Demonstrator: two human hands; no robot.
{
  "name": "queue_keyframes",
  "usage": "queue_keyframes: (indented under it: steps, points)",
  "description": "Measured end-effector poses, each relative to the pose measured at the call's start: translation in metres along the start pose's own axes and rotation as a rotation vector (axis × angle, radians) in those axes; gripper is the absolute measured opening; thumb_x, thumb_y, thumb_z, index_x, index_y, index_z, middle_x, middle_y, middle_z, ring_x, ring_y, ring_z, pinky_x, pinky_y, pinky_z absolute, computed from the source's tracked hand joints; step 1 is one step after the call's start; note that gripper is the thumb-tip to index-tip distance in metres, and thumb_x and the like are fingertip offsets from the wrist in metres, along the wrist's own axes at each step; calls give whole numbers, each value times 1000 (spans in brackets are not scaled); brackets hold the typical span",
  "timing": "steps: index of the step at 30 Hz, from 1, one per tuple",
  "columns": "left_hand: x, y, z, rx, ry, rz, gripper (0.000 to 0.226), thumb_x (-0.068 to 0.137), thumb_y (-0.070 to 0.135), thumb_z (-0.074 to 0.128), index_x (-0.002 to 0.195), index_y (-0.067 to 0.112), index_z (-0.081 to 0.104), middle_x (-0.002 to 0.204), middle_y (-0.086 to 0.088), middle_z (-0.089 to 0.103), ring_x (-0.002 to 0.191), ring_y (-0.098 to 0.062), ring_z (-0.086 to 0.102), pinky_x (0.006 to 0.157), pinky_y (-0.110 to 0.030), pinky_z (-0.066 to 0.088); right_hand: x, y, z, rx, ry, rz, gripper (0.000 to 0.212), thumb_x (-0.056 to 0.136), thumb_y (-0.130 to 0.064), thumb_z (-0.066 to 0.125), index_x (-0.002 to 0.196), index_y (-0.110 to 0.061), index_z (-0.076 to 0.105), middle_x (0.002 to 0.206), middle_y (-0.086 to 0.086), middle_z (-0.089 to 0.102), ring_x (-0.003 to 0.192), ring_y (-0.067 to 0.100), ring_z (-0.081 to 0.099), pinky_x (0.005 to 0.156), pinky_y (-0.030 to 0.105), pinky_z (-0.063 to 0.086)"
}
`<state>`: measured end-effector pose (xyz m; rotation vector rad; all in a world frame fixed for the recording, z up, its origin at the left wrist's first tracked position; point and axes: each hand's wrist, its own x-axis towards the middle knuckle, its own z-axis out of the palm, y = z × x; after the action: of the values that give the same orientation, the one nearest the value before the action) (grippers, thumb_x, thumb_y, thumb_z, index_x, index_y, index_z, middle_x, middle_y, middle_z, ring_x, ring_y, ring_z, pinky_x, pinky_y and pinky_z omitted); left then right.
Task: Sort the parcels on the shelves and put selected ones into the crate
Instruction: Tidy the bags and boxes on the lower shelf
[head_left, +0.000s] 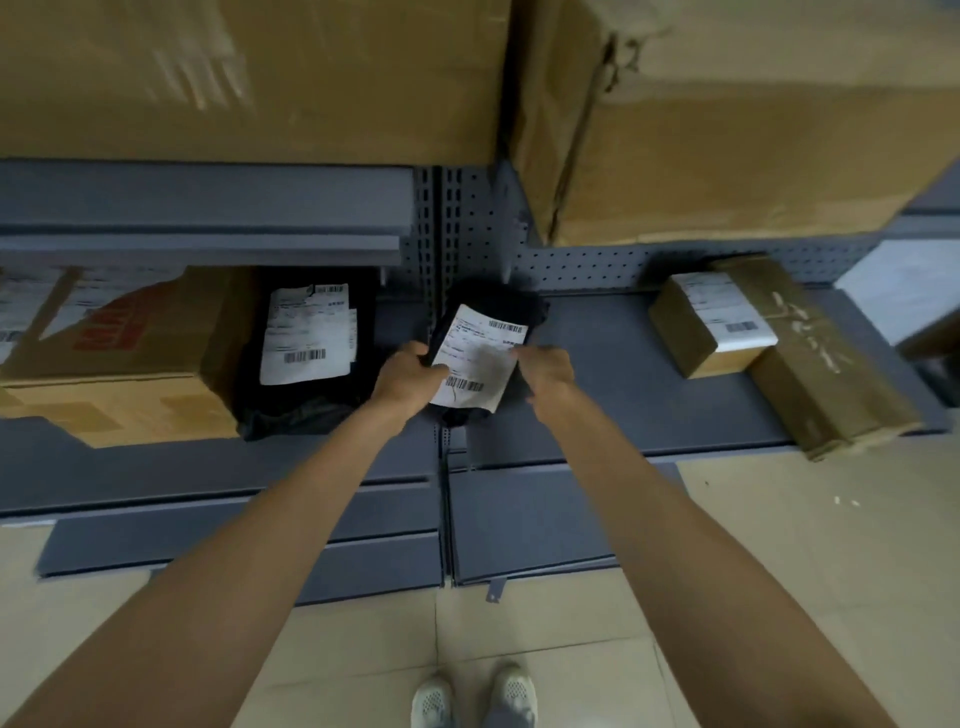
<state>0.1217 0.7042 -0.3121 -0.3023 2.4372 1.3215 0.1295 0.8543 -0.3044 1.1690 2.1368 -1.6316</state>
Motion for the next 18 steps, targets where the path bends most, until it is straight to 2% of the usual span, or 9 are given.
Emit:
queue_keyframes:
  steps: [2,4,5,8,10,13,14,16,18]
  points:
    - [6,-4,8,-30,-47,-50,41,90,14,60,129,7,50,127,-12,60,112,-28,57,86,-29,45,4,13,2,85,-95,55,36,93,-21,60,124,-4,58,116,13,61,93,25,53,83,39,49]
    - [11,-8,12,-88,-50,-77,39,89,11,61,127,7,52,127,-12,60,113,-29,58,95,-35,47,5,19,6,205,-174,56,25,94,-17,59,115,-5,60,115,13,66,94,26,61,81,37,52]
    - [12,-8,12,-111,-51,-83,37,90,10,61,126,7,54,126,-10,61,113,-29,58,95,-35,48,6,21,9,258,-202,54,20,94,-15,58,112,-6,61,115,14,67,96,28,64,81,38,54]
    - [15,-10,13,-240,-77,-87,35,89,9,64,123,9,57,122,-7,63,110,-25,60,86,-32,47,8,23,16,334,-238,48,17,94,-11,58,110,-6,61,116,17,67,107,33,65,89,41,55]
    - [14,-11,10,-307,-53,-76,33,87,12,68,118,13,55,114,-4,63,103,-21,59,80,-30,45,11,24,18,317,-235,41,15,92,-11,61,106,-7,61,115,16,67,103,31,66,88,40,56]
    - [15,-12,4,-359,-14,-74,36,84,17,73,108,15,46,106,-4,60,92,-18,59,70,-28,49,12,26,17,305,-229,22,18,90,-11,63,108,-5,60,98,9,67,83,22,65,64,28,55]
    - [13,-10,2,-379,-15,-82,37,83,17,73,106,14,44,104,-5,60,87,-17,59,67,-27,50,11,27,17,297,-225,18,19,90,-13,64,107,-7,59,94,6,67,80,20,65,61,26,53]
    - [10,-10,0,-412,-31,-97,39,83,15,73,104,11,40,101,-7,60,78,-14,60,62,-27,52,13,29,18,320,-231,9,20,87,-15,67,102,-12,55,97,6,67,91,24,67,72,32,54]
    - [7,-14,-2,-406,-27,-110,42,82,14,73,106,10,39,99,-5,59,78,-12,59,59,-27,49,12,27,21,353,-238,-24,24,85,-9,68,104,-11,53,104,9,68,96,28,67,81,38,55]
